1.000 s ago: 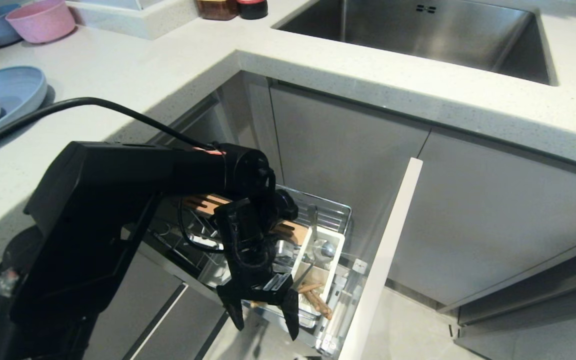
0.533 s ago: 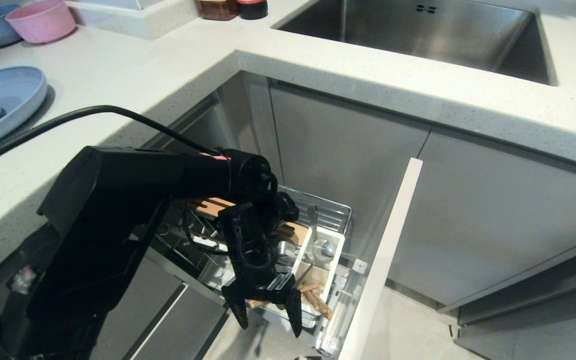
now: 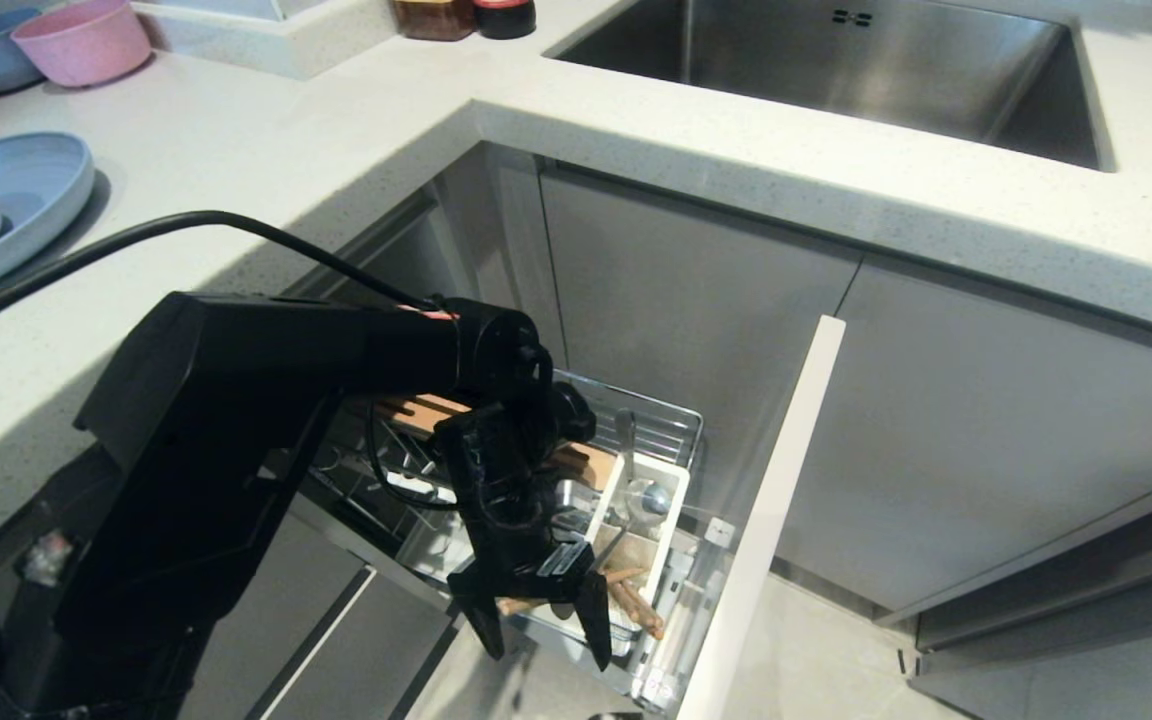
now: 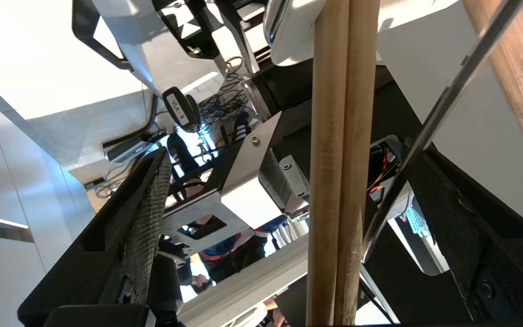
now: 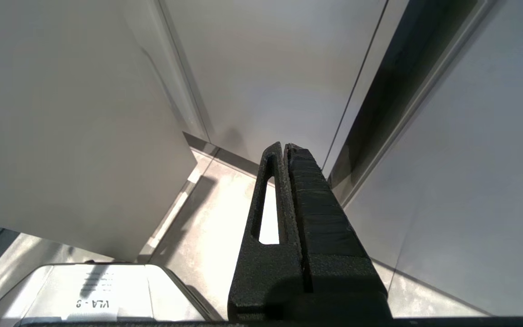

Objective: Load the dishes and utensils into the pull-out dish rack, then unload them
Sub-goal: Take the chopsticks out of the cupboard

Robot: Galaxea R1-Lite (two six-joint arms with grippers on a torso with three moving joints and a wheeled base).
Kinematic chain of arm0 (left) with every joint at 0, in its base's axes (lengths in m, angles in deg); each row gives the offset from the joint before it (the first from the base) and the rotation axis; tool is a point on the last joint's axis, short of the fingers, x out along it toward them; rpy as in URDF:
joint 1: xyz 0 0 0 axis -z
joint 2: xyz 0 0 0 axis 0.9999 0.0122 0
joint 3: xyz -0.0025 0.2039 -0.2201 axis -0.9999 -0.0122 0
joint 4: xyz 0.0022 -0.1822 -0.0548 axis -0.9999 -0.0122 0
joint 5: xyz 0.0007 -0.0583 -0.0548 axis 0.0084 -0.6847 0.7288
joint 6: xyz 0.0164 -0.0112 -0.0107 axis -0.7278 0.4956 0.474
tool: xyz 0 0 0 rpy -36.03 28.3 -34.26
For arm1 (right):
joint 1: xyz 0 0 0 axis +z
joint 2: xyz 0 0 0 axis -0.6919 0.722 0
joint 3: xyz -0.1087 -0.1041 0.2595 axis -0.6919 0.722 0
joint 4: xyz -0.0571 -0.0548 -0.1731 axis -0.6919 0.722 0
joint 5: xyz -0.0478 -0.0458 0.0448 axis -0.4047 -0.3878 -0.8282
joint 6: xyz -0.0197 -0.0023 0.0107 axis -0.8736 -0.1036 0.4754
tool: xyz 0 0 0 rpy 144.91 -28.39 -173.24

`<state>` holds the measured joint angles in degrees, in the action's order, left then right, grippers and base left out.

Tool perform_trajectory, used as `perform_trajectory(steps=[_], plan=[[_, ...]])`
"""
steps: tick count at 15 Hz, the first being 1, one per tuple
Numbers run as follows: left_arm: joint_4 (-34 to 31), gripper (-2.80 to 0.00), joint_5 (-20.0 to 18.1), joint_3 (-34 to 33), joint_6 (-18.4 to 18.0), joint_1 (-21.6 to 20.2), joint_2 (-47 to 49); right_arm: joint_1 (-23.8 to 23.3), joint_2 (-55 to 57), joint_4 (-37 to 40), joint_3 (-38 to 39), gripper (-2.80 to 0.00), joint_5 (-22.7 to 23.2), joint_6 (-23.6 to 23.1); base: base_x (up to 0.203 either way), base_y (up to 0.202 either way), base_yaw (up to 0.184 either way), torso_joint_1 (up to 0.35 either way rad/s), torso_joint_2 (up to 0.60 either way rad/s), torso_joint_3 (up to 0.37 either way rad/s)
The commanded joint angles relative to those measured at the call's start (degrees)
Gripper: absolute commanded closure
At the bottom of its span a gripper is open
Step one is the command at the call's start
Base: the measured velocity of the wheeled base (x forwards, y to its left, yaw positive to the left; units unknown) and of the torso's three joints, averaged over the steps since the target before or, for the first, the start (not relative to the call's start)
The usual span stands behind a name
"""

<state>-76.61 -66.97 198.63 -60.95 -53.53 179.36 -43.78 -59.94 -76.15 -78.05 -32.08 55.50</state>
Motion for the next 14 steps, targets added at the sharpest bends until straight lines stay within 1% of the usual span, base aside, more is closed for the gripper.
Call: perform_trajectory(steps=[1, 3, 4, 10, 14], plan=[[-0.51, -2.8, -0.15, 0.01, 0.07, 0.06, -0.3, 0.0, 0.05, 0.0, 0.09, 0.0, 0.01, 0.01, 0.0, 0.0, 0.0, 0.0, 0.0, 0.0], [-0.59, -2.8, -0.38, 0.01, 0.0, 0.09, -0.42, 0.0, 0.05, 0.0, 0.09, 0.0, 0.01, 0.01, 0.0, 0.0, 0.0, 0.0, 0.0, 0.0], [-0.59, 0.0, -0.67, 0.01, 0.09, 0.09, -0.42, 0.0, 0.05, 0.0, 0.09, 0.0, 0.01, 0.01, 0.0, 0.0, 0.0, 0.0, 0.0, 0.0], [-0.59, 0.0, -0.85, 0.01, 0.08, 0.18, -0.42, 0.0, 0.05, 0.0, 0.09, 0.0, 0.01, 0.01, 0.0, 0.0, 0.0, 0.0, 0.0, 0.0], [-0.33, 0.0, -2.69, 0.01, 0.09, 0.36, -0.51, 0.0, 0.05, 0.0, 0.09, 0.0, 0.01, 0.01, 0.0, 0.0, 0.0, 0.0, 0.0, 0.0]])
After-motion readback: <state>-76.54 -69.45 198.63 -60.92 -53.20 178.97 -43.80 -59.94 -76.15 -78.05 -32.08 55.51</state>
